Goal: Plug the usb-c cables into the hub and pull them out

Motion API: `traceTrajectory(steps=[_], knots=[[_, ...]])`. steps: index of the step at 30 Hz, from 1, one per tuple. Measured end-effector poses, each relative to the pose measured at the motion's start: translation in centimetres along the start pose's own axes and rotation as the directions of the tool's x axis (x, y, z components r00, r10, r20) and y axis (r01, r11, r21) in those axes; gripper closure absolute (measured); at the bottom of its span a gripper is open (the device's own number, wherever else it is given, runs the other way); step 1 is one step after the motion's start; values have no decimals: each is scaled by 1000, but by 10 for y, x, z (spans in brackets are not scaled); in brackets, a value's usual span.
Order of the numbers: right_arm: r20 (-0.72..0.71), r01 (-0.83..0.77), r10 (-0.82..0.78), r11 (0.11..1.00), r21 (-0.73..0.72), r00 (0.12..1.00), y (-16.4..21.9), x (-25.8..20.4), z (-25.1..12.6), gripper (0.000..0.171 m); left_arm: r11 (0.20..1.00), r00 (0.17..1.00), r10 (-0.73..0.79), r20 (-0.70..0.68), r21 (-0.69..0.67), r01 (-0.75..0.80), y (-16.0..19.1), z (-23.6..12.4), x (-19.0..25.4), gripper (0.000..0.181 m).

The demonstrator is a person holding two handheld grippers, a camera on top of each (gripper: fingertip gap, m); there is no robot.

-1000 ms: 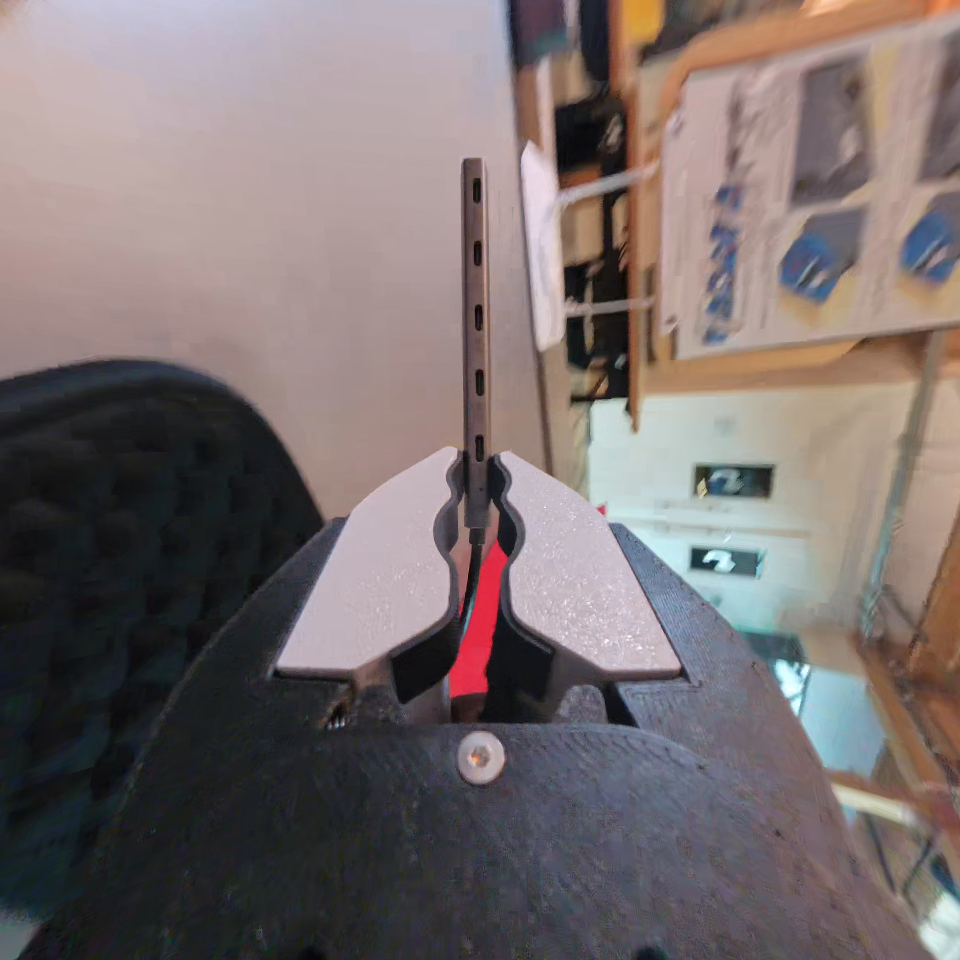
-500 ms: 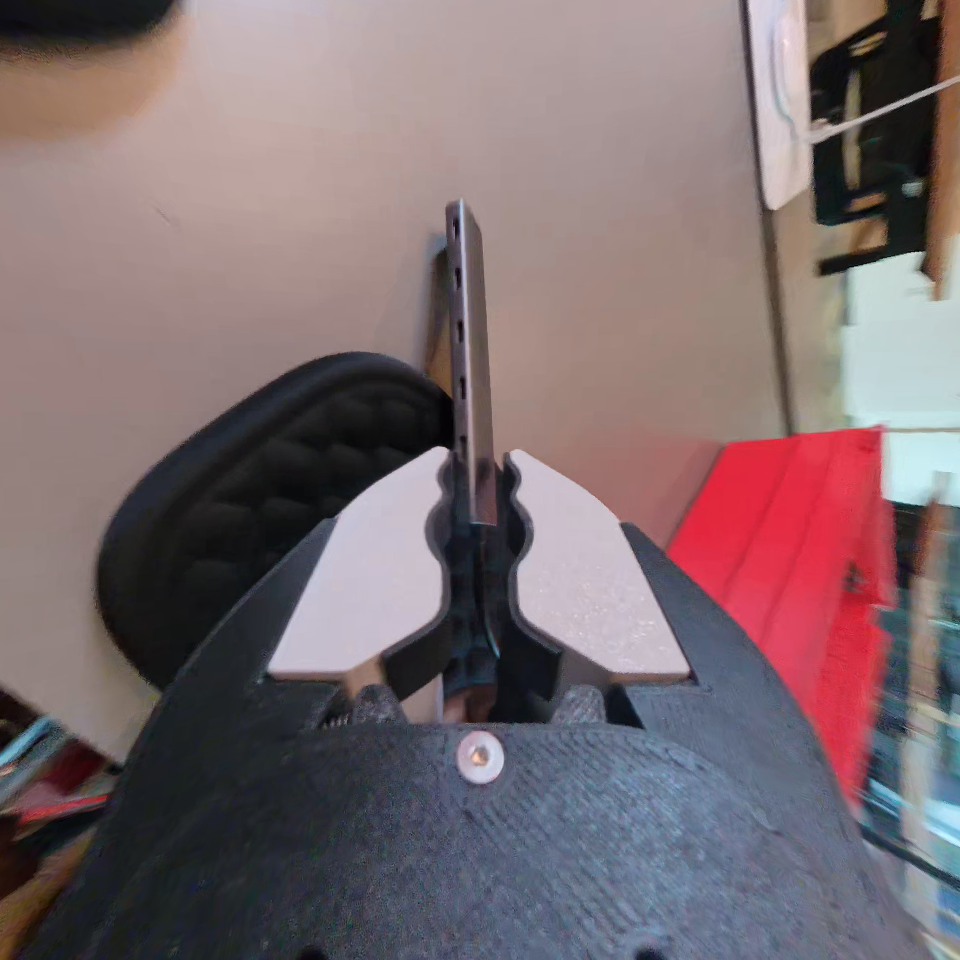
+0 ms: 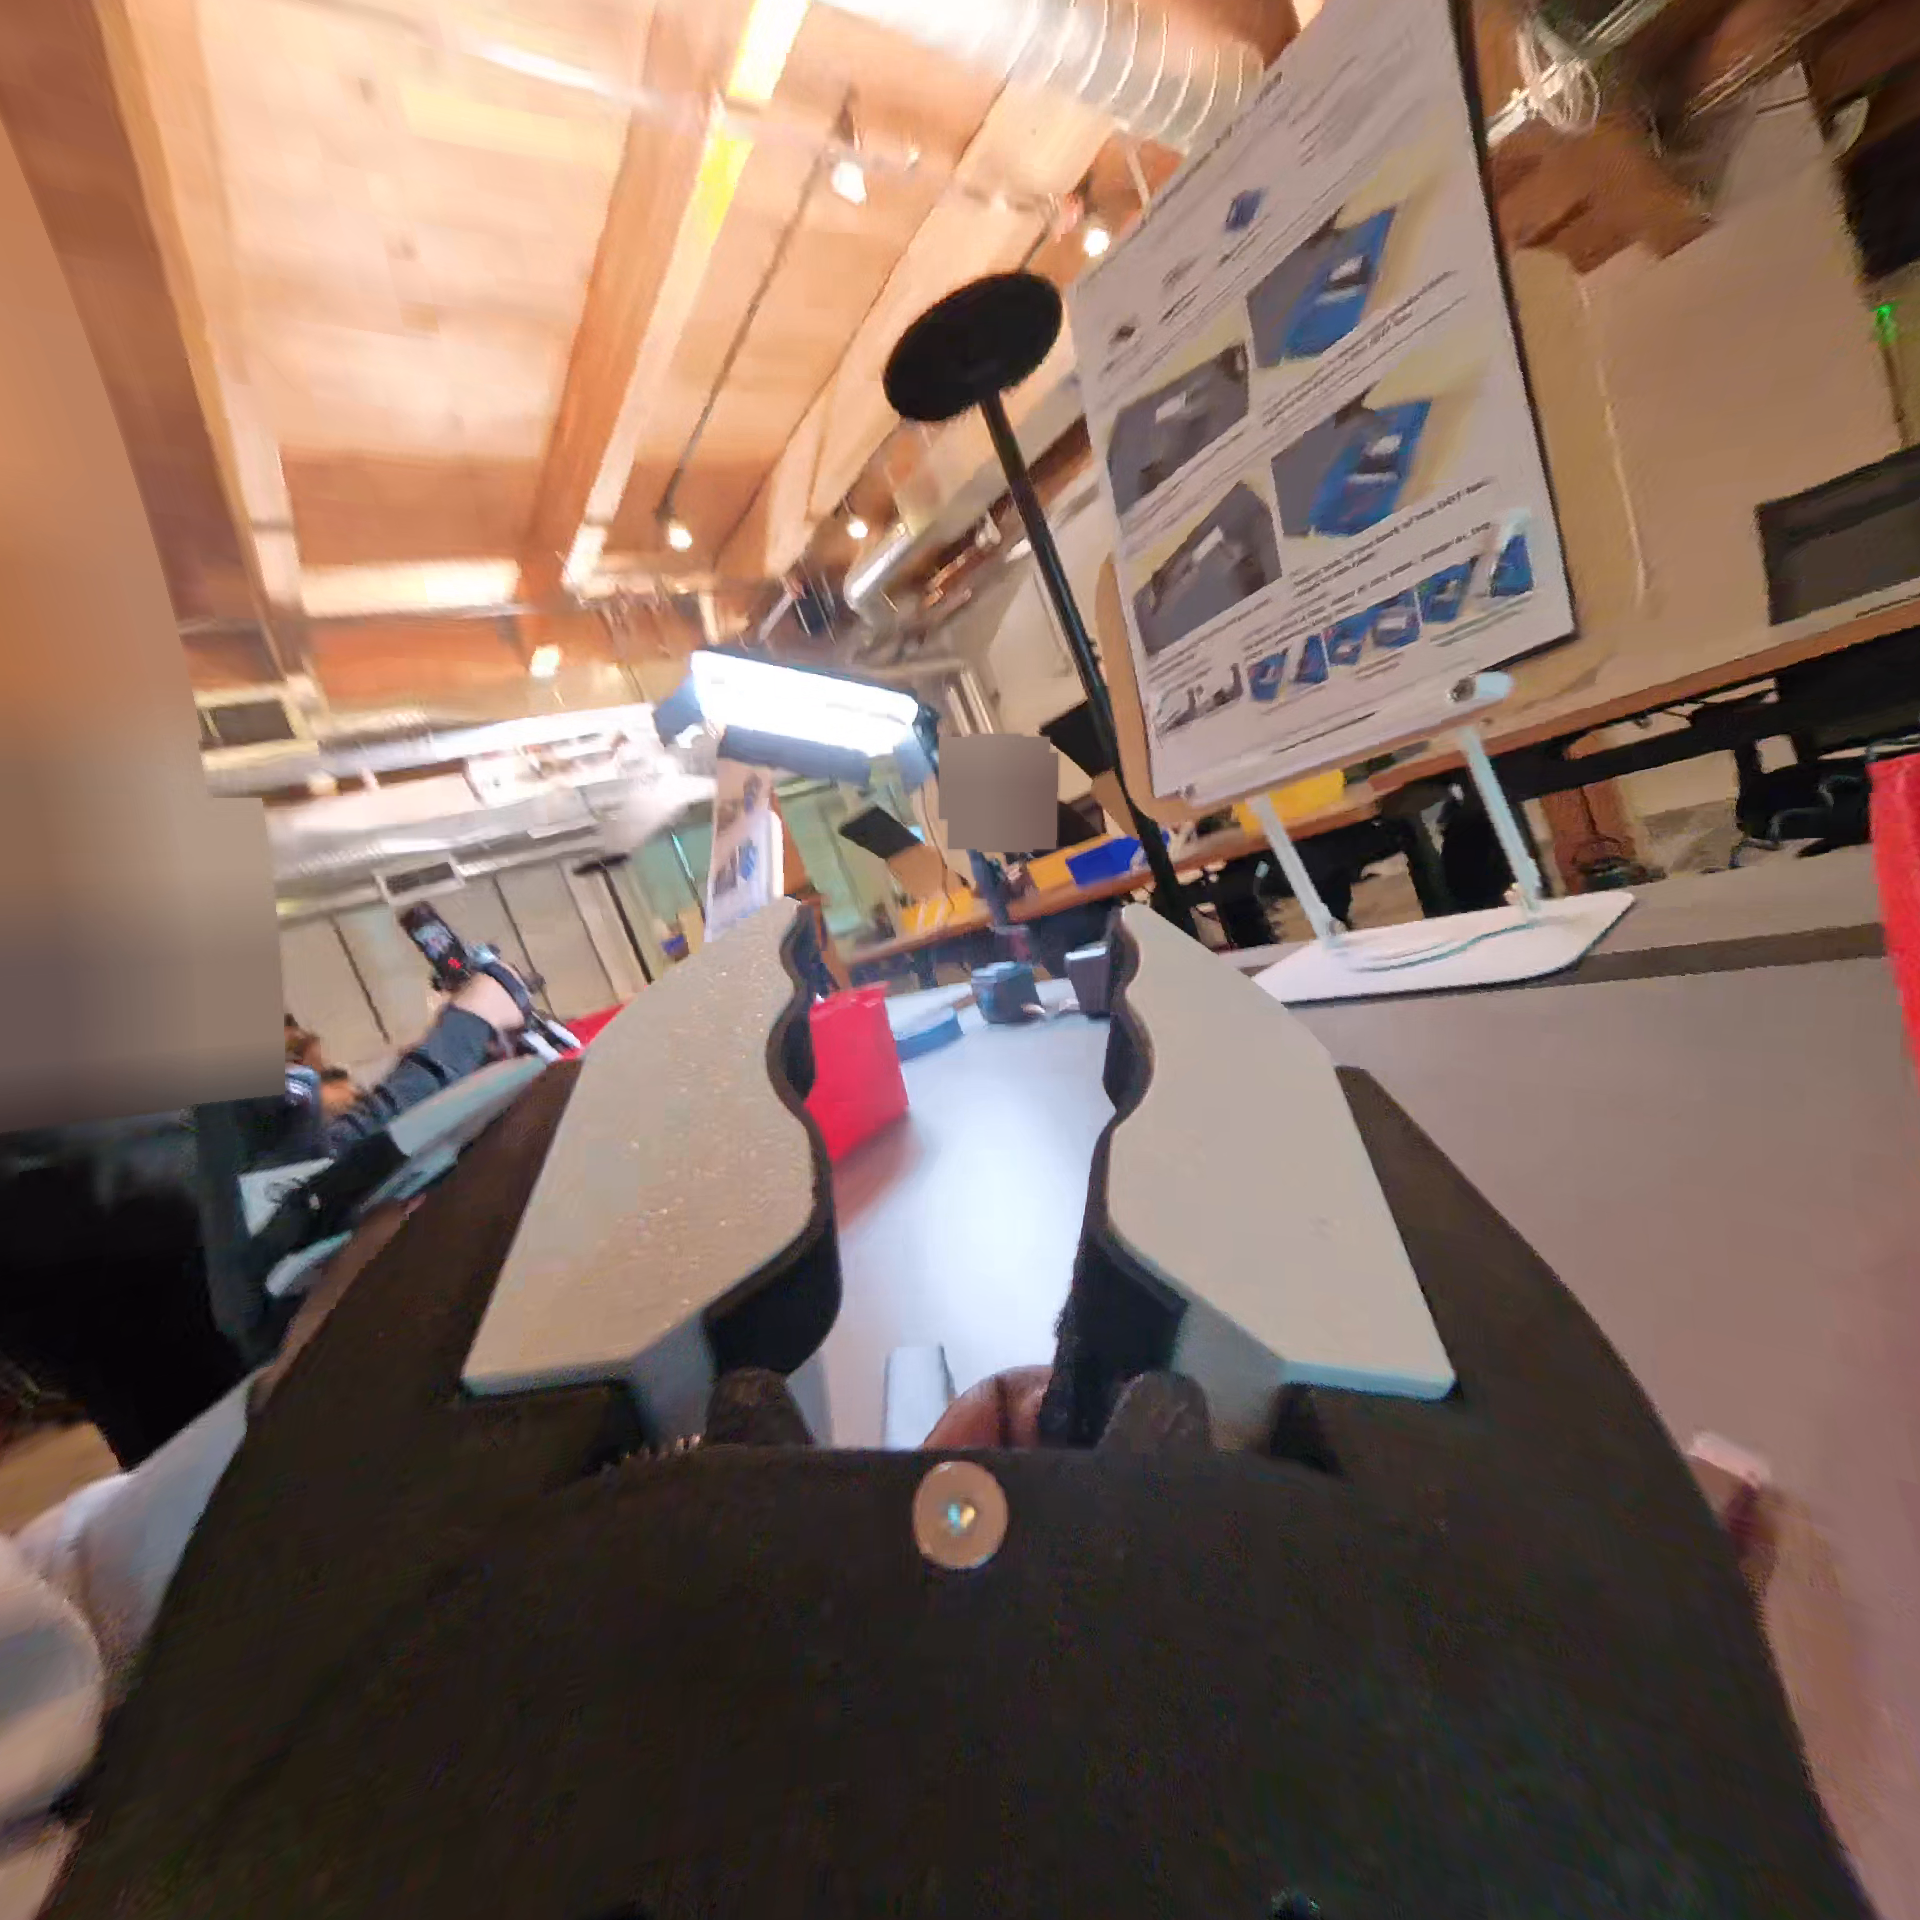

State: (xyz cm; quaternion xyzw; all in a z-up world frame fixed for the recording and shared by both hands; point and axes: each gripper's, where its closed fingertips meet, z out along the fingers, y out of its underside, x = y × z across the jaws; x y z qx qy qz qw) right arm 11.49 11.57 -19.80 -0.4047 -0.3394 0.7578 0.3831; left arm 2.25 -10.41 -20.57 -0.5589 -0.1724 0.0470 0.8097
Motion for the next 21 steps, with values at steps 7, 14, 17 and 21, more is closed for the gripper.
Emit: traceTrajectory(steps=[7,14,17,21], knots=[[23,69,-68,997,-43,997,8,-8,3,122,954,981,98,-166,-266,-140,-48,-29,-1,139],[24,64,-63,998,-29,998,6,-7,2,126,288,888,386,-250,-882,-374,-36,-132,-143,139],[27,80,-79,996,-42,996,9,-9,3,127,-23,849,368,-380,-916,-400,-12,-158,-169,139],[32,101,-99,993,-57,995,11,-11,4,127,-202,823,314,-472,-881,-428,8,-167,-182,139]])
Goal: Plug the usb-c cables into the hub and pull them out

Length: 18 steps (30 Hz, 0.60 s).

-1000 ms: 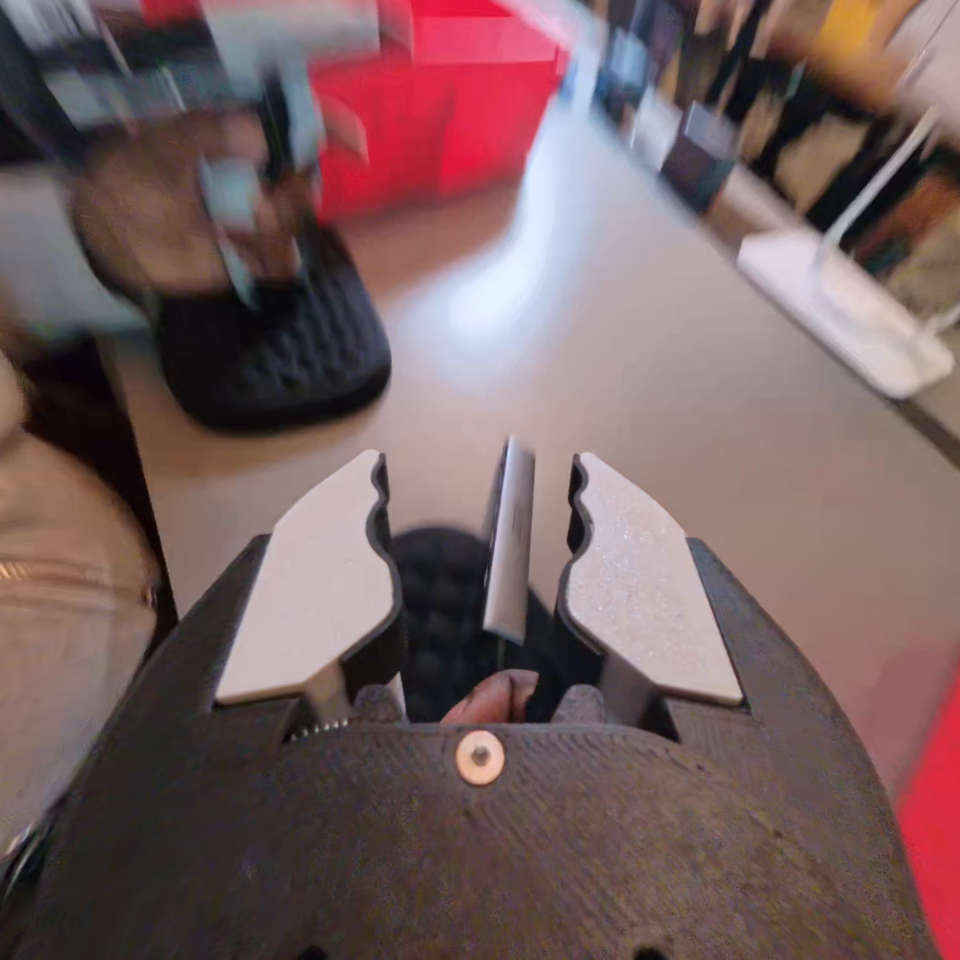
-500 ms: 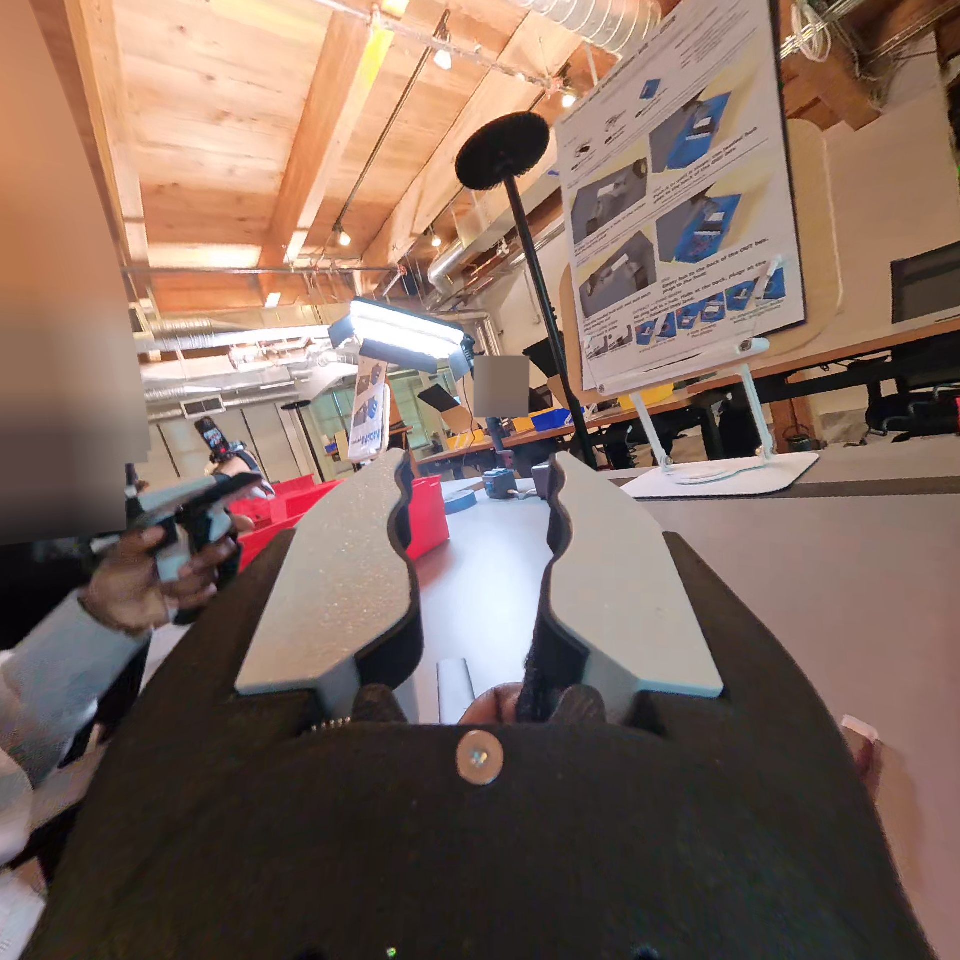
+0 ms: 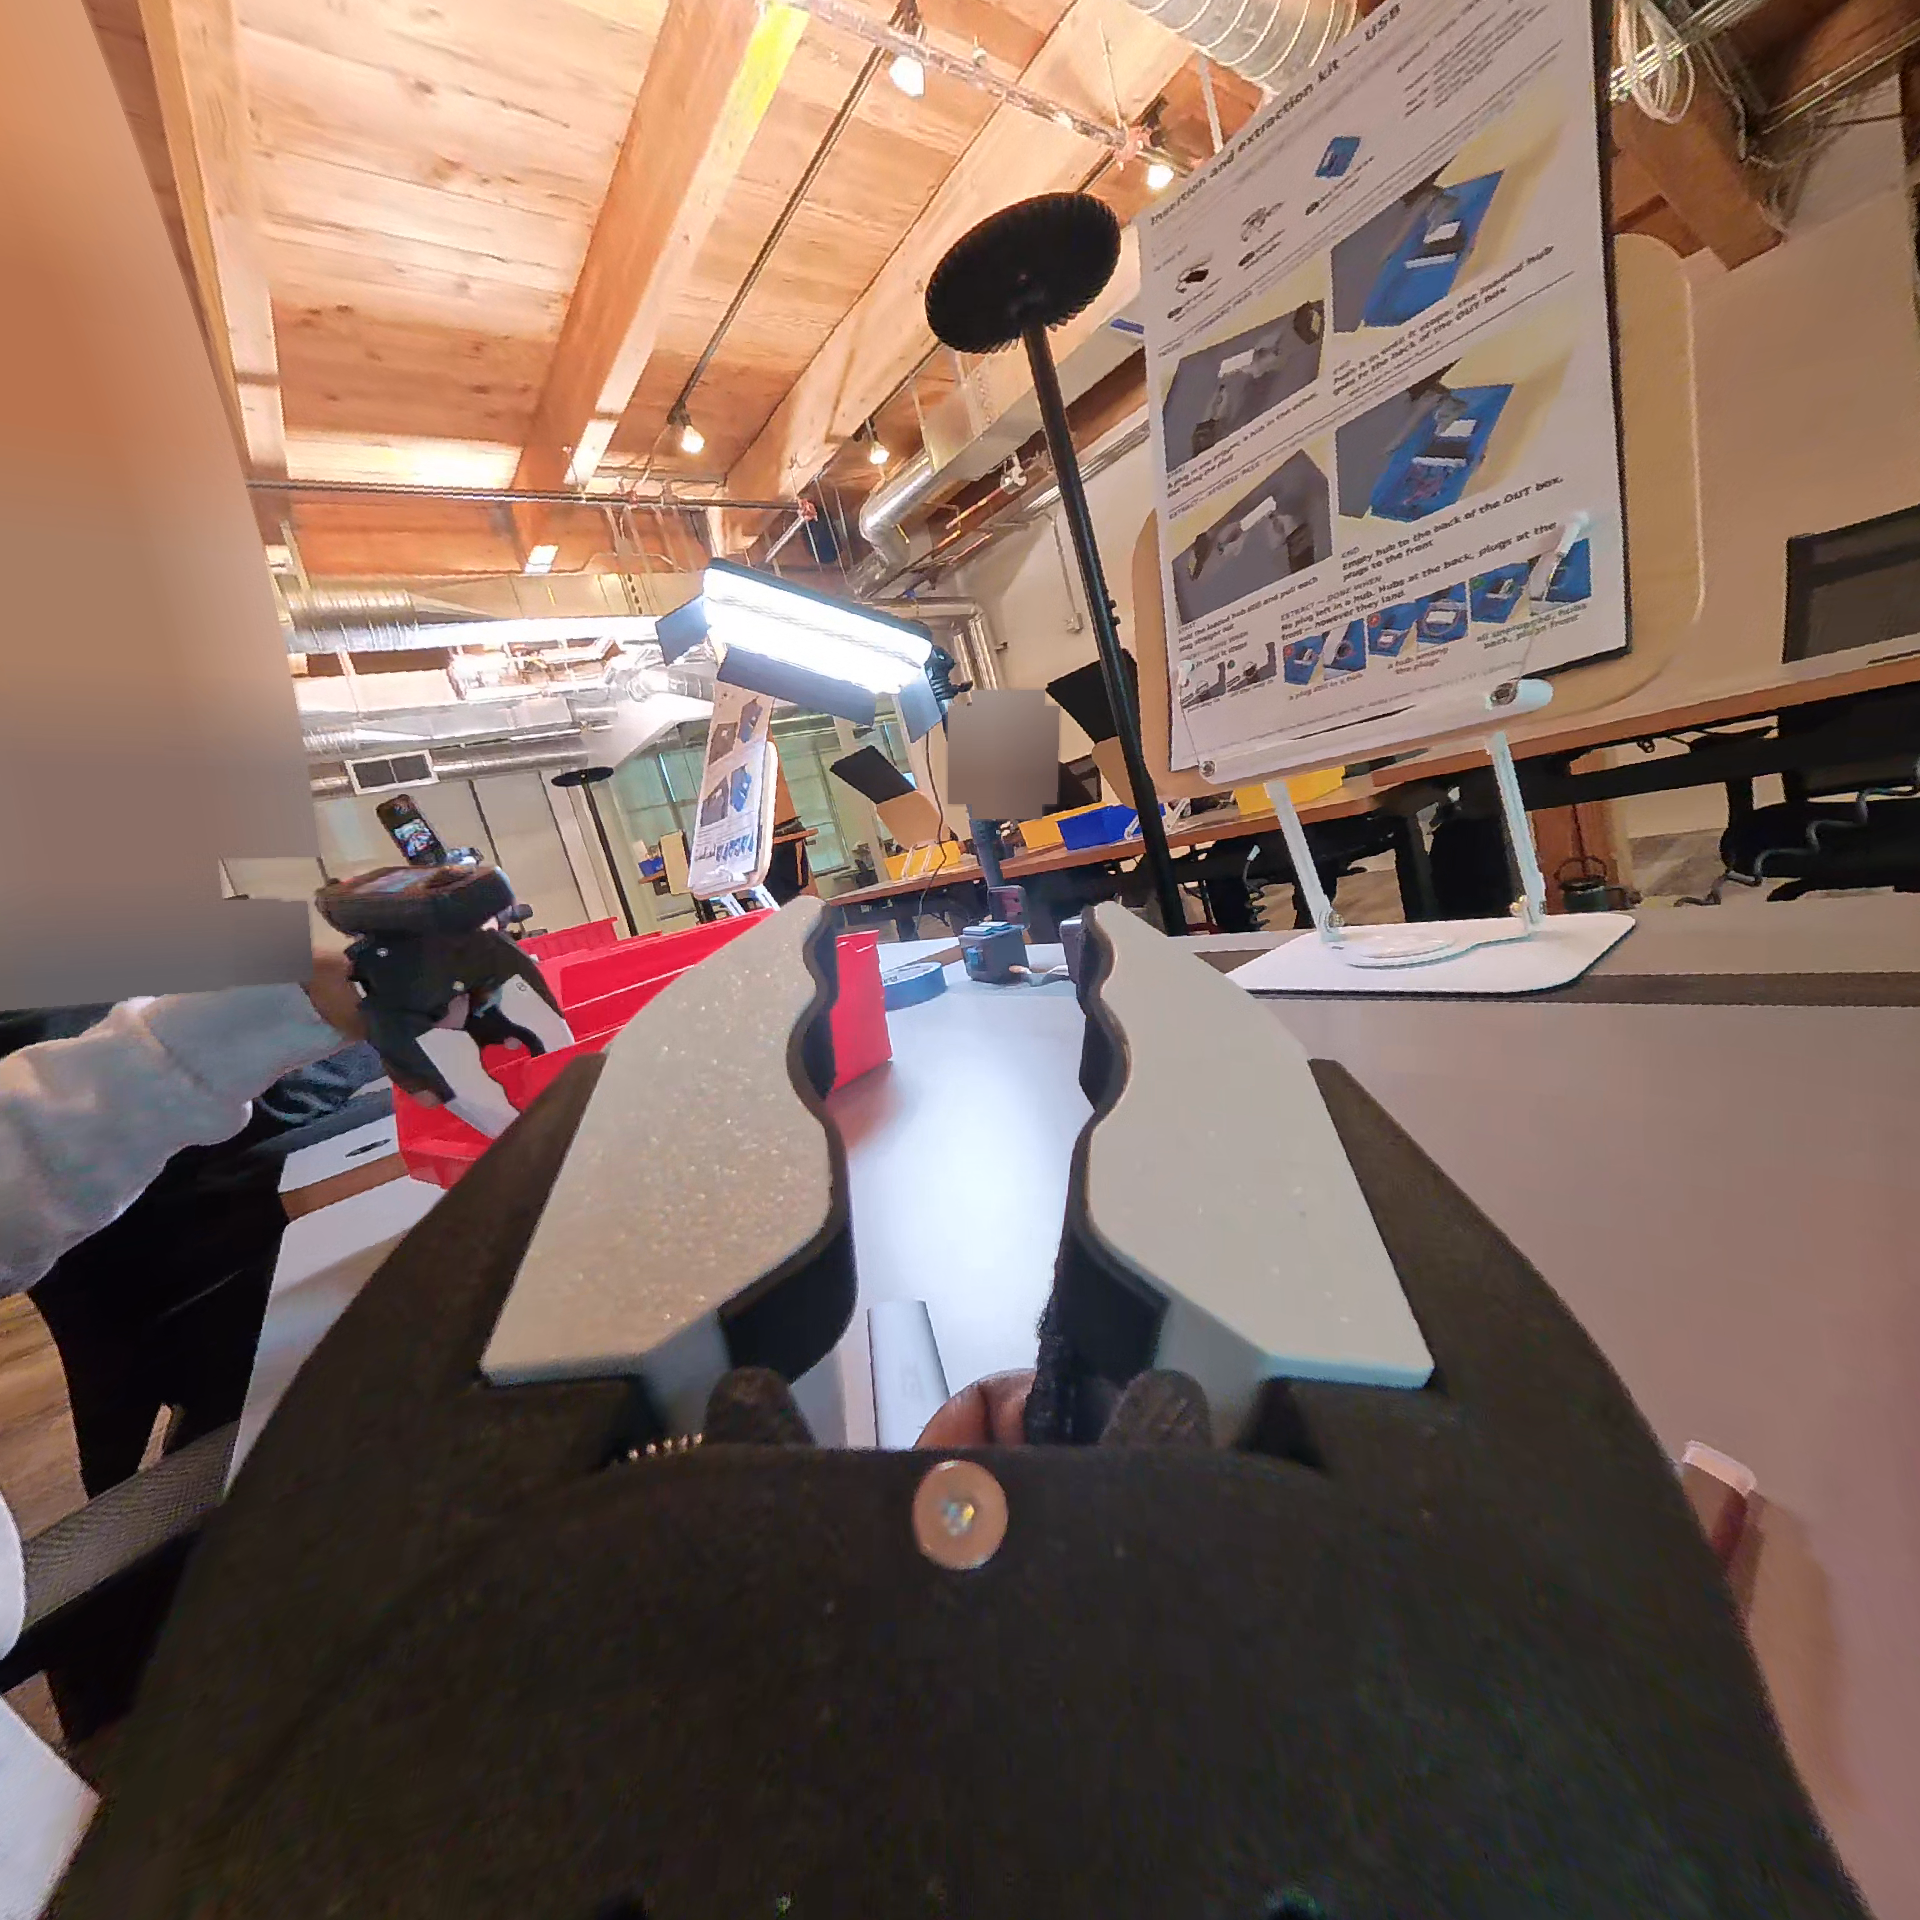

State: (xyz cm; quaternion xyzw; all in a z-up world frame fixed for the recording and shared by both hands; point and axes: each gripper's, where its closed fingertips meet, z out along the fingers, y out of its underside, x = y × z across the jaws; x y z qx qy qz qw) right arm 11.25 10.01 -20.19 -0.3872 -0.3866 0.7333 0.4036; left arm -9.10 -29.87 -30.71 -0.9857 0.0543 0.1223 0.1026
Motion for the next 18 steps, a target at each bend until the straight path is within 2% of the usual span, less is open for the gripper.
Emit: traceTrajectory(steps=[3,6,10,13,15,18], knots=[[-2,-6,6,1000,4,1000,-1,1,0,128,999,999,17,-30,-28,-18,1,11,-3,140],[-7,-15,15,1000,8,1000,-1,2,-1,129,995,996,77,-47,-58,-79,7,21,-2,156],[-8,-19,19,1000,7,1000,-1,3,-1,129,1000,1000,21,-8,-20,-21,6,-1,-12,165],[-10,-21,21,1000,5,1000,0,3,-1,130,994,996,-63,67,94,56,1,-36,-31,166],[-10,-20,20,1000,8,1000,-1,3,-1,130,970,984,-133,119,219,105,-7,-62,-43,166],[-8,-19,19,1000,5,1000,0,3,-1,130,866,940,-293,177,465,182,-24,-104,-61,166]])
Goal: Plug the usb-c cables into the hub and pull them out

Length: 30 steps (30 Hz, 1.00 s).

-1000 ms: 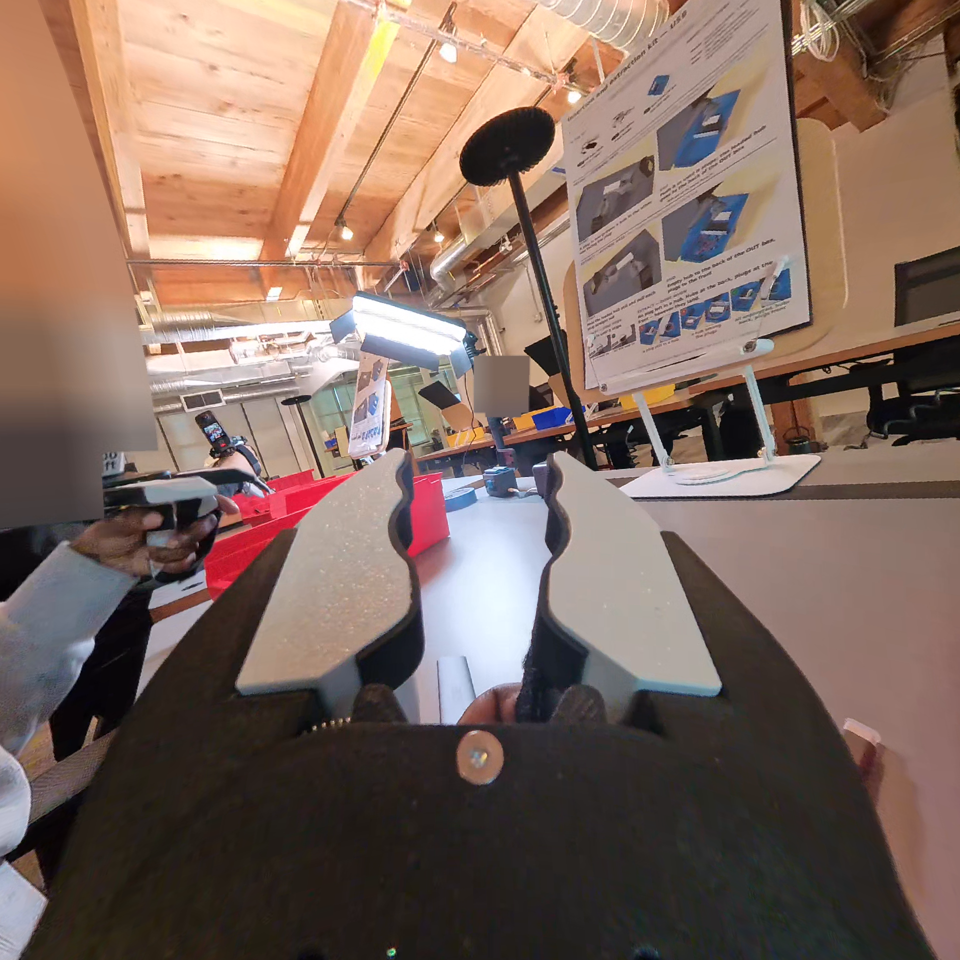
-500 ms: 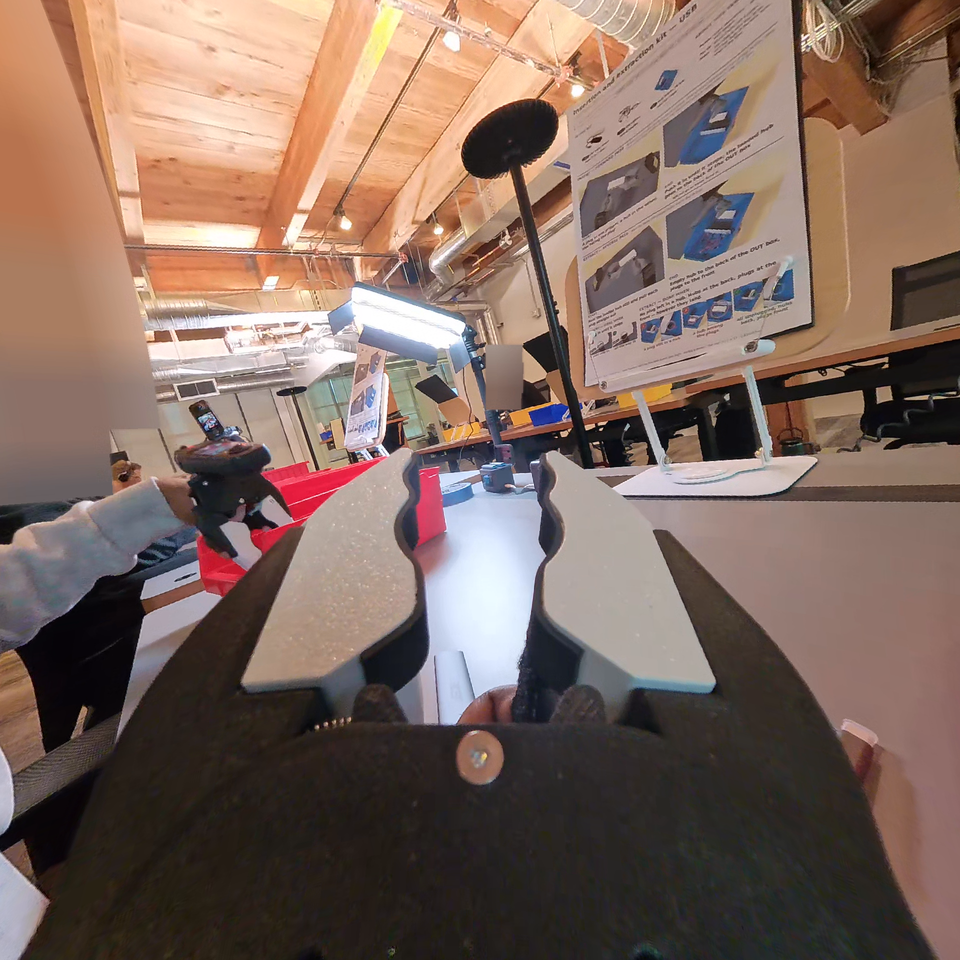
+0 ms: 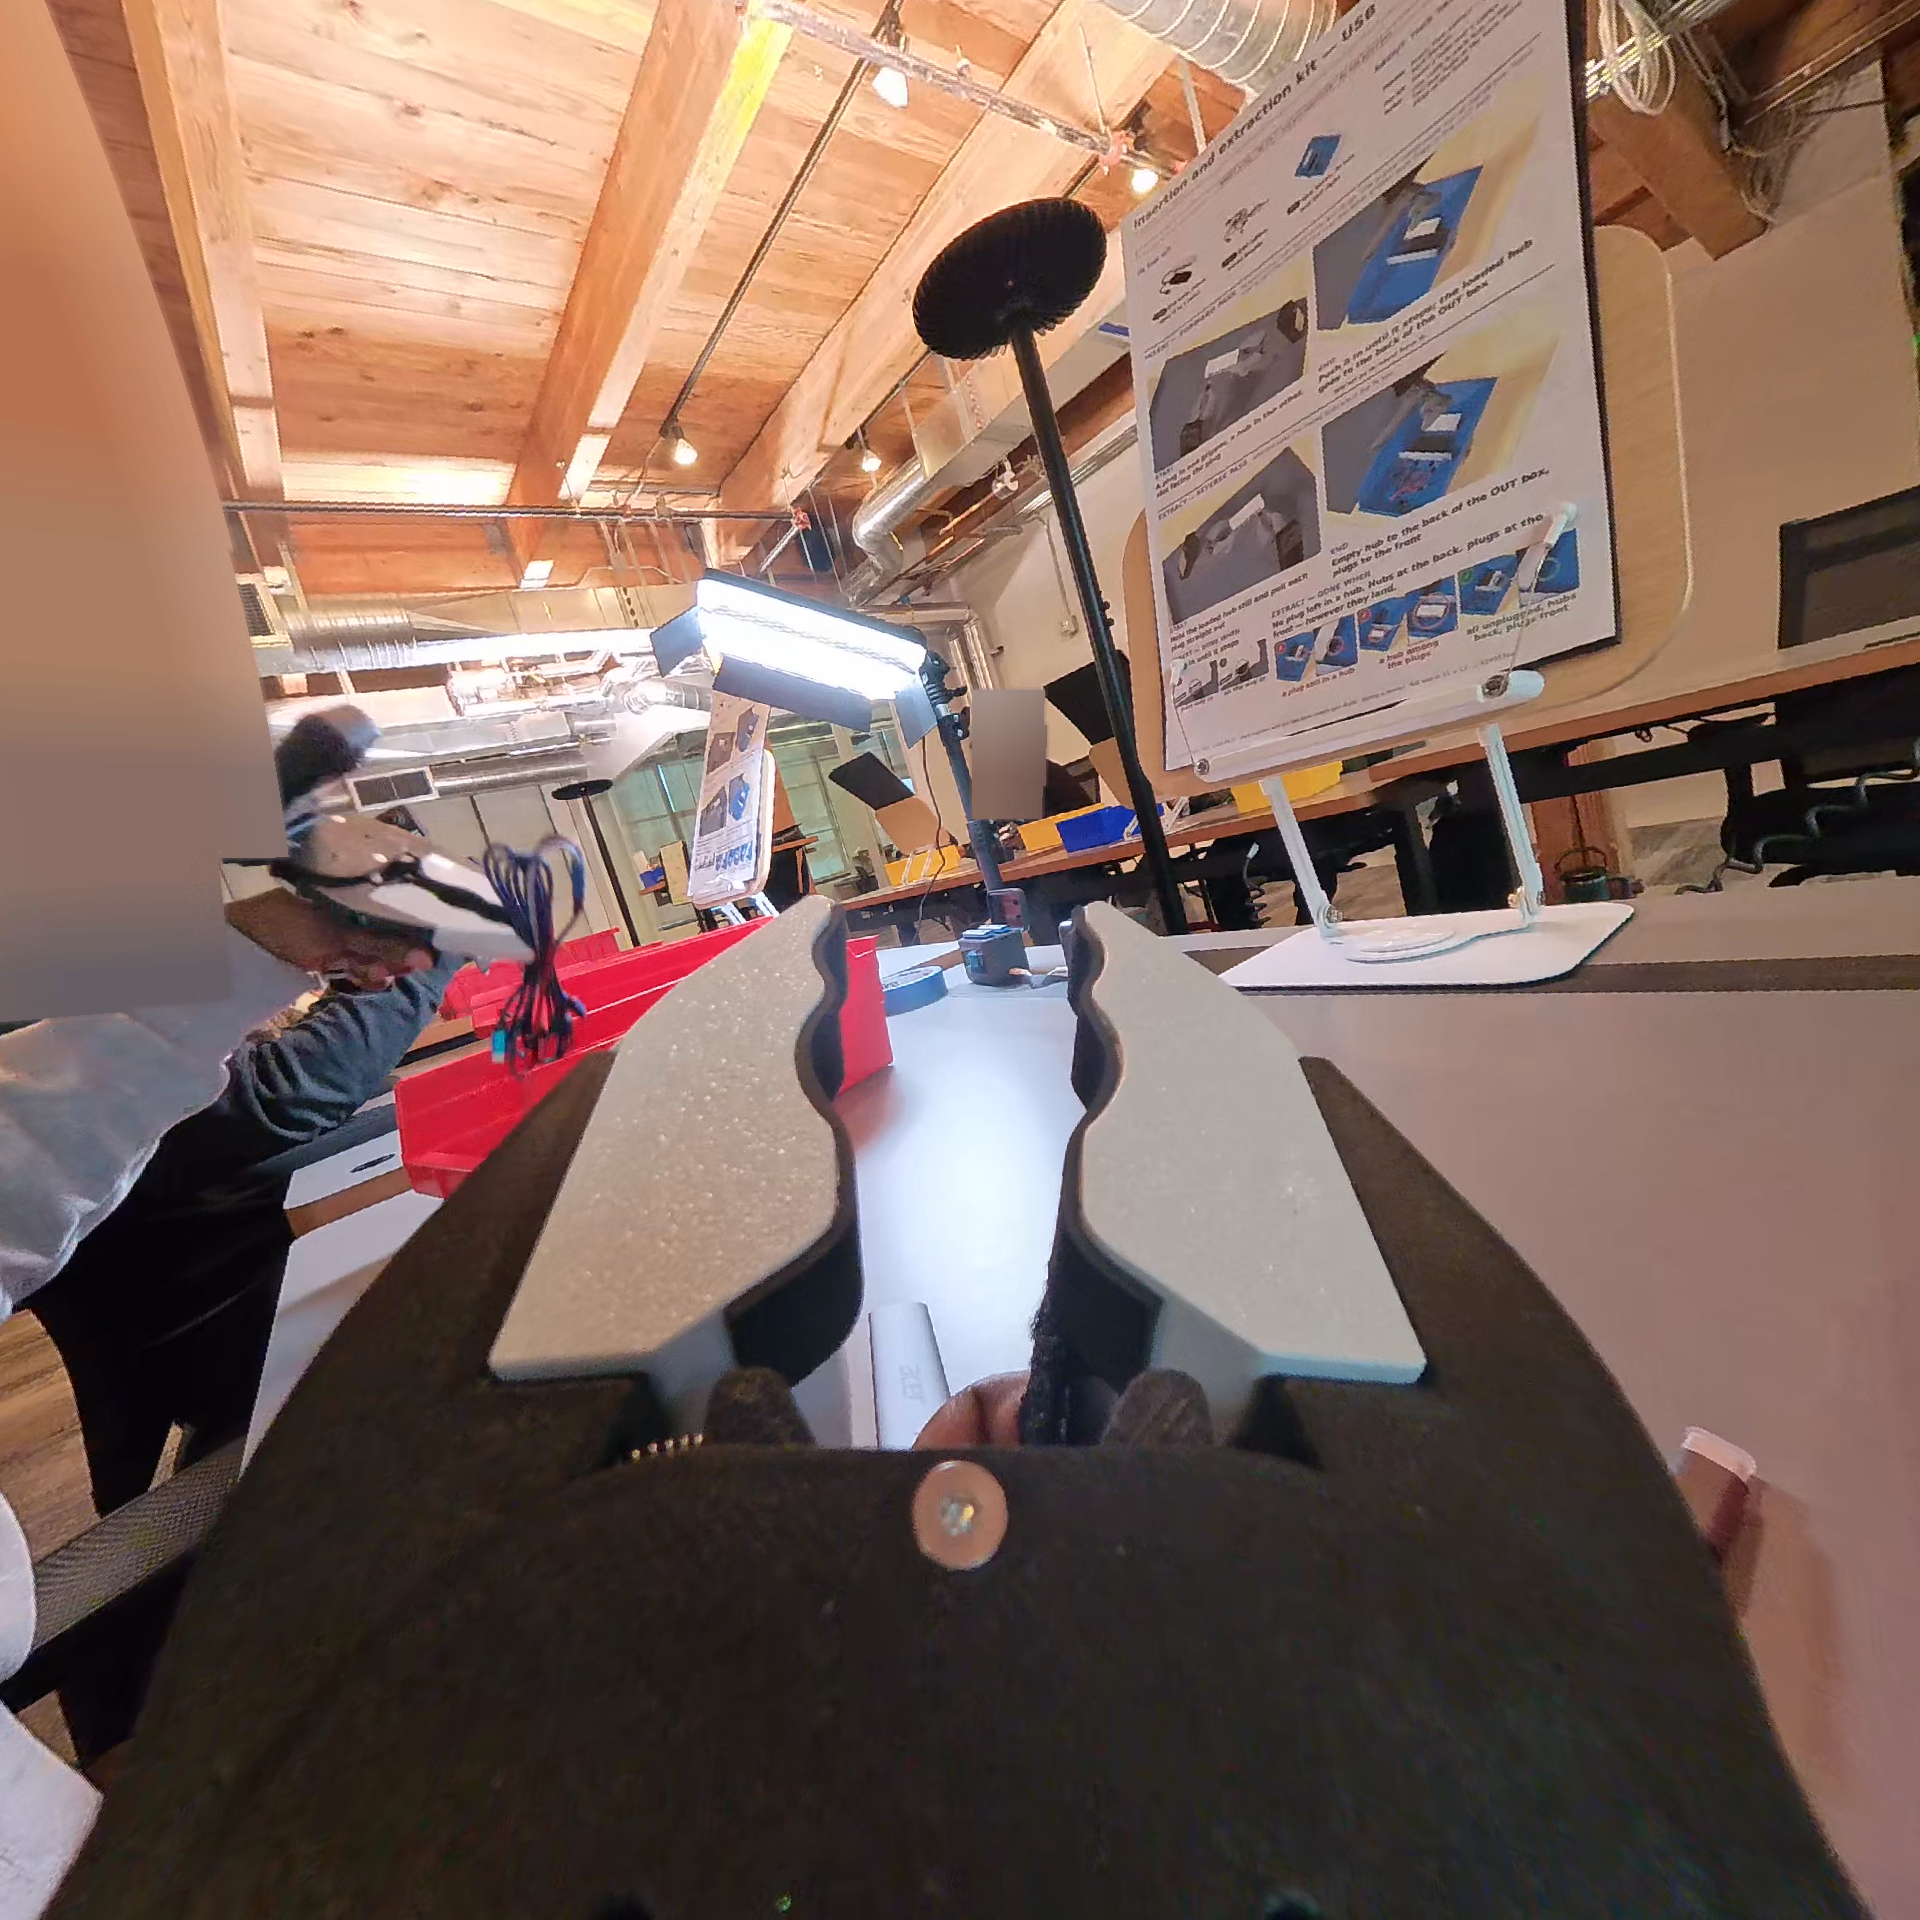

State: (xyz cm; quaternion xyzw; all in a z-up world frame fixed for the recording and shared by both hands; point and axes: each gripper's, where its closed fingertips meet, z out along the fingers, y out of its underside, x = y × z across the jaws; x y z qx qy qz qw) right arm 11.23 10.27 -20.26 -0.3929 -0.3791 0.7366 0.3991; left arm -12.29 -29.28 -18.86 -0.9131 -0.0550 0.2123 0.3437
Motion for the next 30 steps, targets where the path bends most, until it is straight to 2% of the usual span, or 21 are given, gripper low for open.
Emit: traceTrajectory(steps=[2,5,8,11,14,20,26,28,30], knots=[[0,3,-3,1000,-1,1000,0,0,0,131,976,993,-110,41,194,100,-26,-16,-7,166],[3,11,-11,1000,-6,1000,1,-1,0,131,855,972,-231,40,486,183,-64,-41,-4,167],[9,22,-22,1000,-15,1000,2,-3,1,132,635,946,-318,-58,728,258,-98,-67,14,167],[17,34,-33,999,-26,999,4,-5,2,133,360,899,-344,-271,847,392,-121,-85,40,167],[25,45,-44,998,-35,999,5,-7,3,134,148,811,-299,-502,815,560,-134,-82,69,167],[60,97,-93,993,-63,994,10,-16,5,135,-148,549,-227,-805,585,797,-148,-53,107,167],[128,220,-206,969,-108,970,20,-33,9,137,-353,270,-258,-928,350,868,-139,-5,129,167],[162,306,-285,945,-119,945,25,-43,10,138,-389,230,-334,-914,356,850,-130,12,134,167],[200,434,-403,888,-151,893,35,-55,13,140,-390,211,-400,-892,374,841,-124,25,140,167]])
